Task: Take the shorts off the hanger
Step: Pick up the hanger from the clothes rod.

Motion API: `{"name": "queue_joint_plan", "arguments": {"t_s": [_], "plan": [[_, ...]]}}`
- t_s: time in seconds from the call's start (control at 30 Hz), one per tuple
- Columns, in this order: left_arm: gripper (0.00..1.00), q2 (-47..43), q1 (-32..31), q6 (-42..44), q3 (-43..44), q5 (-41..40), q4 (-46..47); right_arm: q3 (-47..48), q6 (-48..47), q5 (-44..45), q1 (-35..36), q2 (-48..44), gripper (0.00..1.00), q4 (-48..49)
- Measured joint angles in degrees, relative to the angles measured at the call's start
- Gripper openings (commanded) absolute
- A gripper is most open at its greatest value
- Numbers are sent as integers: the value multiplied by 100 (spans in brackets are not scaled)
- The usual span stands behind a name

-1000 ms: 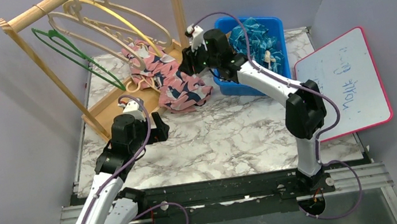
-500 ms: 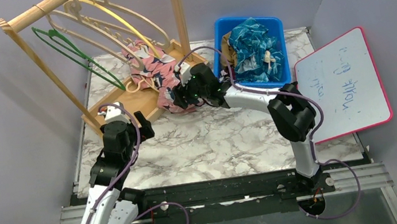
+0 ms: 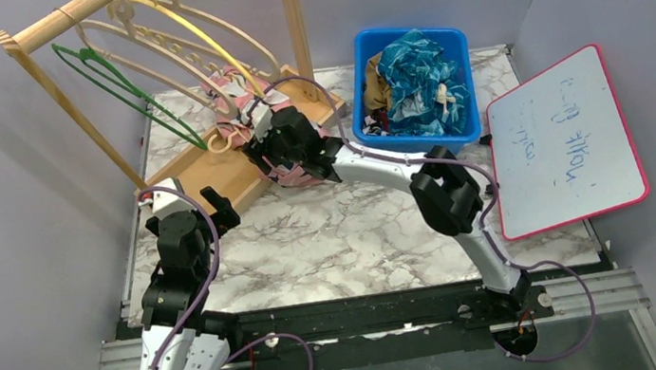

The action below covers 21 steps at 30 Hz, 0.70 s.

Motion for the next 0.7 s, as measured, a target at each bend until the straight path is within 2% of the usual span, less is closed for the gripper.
{"name": "queue_joint_plan", "arguments": {"t_s": [0.17, 0.27, 0.33, 0.43, 0.5, 0.7], "plan": [[99, 17, 0, 0, 0, 0, 2, 874, -7, 498, 24, 761, 71, -356], [99, 17, 0, 0, 0, 0, 2, 1207, 2, 758, 24, 1202, 66, -643], [99, 17, 4, 0, 0, 2, 2, 1226, 76, 892, 24, 1377, 51, -660], [99, 17, 22, 2, 0, 2, 2, 1279, 79, 1067, 26, 1401, 17, -691], [99, 17, 24, 2, 0, 4, 4, 1276, 61, 1185, 37, 1401, 2, -710], [99, 20, 24, 2, 0, 11, 4, 649, 105, 1460, 57, 981, 1, -546]]}}
